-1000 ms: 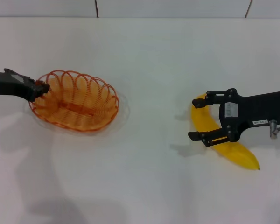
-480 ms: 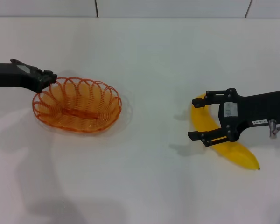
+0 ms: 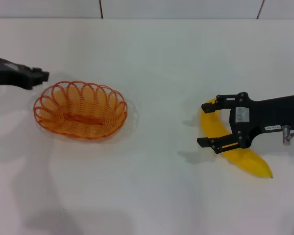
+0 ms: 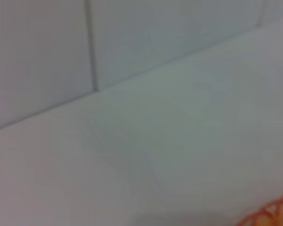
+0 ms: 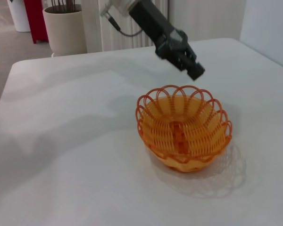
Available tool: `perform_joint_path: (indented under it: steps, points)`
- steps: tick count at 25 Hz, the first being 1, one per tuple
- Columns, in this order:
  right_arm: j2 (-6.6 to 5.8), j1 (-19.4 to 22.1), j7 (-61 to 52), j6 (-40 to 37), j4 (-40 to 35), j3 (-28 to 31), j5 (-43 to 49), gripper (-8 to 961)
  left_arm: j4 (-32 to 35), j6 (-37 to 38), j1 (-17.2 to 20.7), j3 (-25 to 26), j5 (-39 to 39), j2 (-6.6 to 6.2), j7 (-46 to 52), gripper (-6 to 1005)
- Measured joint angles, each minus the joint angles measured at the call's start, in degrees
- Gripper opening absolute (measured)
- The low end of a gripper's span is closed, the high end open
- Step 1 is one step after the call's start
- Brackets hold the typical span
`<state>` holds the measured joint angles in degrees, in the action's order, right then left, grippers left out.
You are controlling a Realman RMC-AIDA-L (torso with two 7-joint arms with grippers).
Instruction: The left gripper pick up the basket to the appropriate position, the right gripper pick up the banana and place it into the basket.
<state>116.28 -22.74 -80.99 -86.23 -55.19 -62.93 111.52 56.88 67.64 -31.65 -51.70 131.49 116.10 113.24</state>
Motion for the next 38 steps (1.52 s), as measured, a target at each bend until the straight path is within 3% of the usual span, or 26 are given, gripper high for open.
perform_joint_path:
  steps: [7, 12, 23, 28, 38]
  points:
    - [0.0, -0.1, -0.1, 0.0, 0.0, 0.0, 0.5, 891, 3.8, 1.7, 2.9, 0.2, -0.9, 0.21, 8.8, 327]
    - [-0.04, -0.1, -0.2, 0.0, 0.0, -0.1, 0.5, 891, 3.4, 5.3, 3.3, 0.3, -4.3, -0.29, 10.1, 576]
    - [-0.09, -0.1, -0.2, -0.1, 0.0, -0.1, 0.5, 891, 3.7, 8.2, 3.5, 0.3, -0.2, -1.27, 13.7, 675]
    - [-0.09, -0.3, -0.2, -0.2, -0.1, -0.1, 0.5, 891, 3.6, 8.2, 3.2, 0.2, 0.9, -1.86, 14.3, 667]
    - [-0.02, -0.9, -0.2, -0.3, 0.0, -0.6, 0.6, 890, 2.0, 7.7, 2.4, -0.1, 1.6, -1.41, 13.8, 665]
